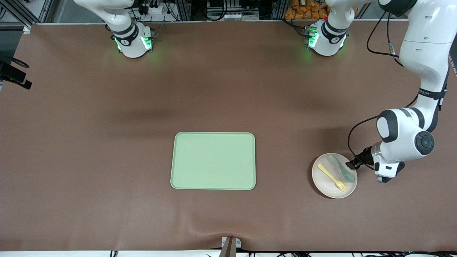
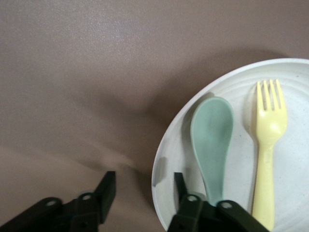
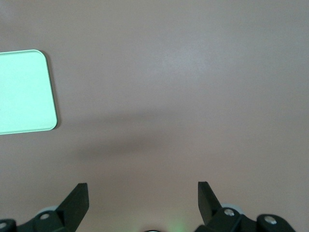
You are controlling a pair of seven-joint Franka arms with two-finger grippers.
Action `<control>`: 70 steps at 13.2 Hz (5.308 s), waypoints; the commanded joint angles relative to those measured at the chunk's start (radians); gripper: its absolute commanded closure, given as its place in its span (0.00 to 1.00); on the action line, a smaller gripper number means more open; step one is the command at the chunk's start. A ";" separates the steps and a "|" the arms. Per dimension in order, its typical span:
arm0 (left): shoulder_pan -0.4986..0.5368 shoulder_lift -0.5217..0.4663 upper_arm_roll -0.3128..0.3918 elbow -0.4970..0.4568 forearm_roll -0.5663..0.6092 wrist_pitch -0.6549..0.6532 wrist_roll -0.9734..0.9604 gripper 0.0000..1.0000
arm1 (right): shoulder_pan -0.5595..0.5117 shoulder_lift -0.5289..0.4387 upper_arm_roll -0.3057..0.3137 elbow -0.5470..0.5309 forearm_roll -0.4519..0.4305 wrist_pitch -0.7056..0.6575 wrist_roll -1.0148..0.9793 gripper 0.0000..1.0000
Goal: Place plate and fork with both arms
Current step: 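Grasp the white plate rim with the left gripper, then carry the plate onto the green tray with the left gripper, then release the plate and withdraw the left gripper while the right gripper approaches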
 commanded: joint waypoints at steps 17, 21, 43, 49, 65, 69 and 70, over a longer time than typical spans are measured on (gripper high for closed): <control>0.003 -0.081 -0.097 0.008 -0.159 -0.002 -0.008 1.00 | -0.006 0.000 0.004 0.010 -0.006 -0.004 0.002 0.00; 0.002 -0.105 -0.178 0.021 -0.177 -0.005 -0.006 1.00 | -0.006 0.000 0.004 0.008 -0.006 -0.004 0.002 0.00; -0.416 0.217 -0.240 0.275 0.003 0.176 0.106 1.00 | 0.019 0.039 0.007 0.004 0.001 -0.005 -0.001 0.00; -0.425 0.231 -0.237 0.276 0.006 0.210 0.100 0.01 | 0.244 0.221 0.005 0.010 0.002 0.061 0.008 0.00; -0.019 -0.421 -0.214 0.272 0.122 -0.643 0.139 0.00 | 0.626 0.643 0.007 0.013 0.129 0.753 0.139 0.00; 0.037 -0.507 -0.208 0.270 0.132 -0.778 0.167 0.00 | 0.687 0.759 0.007 0.013 0.218 0.996 0.171 0.00; 0.049 -0.528 -0.217 0.267 0.132 -0.819 0.178 0.00 | 0.697 0.773 0.007 0.013 0.220 1.027 0.167 0.00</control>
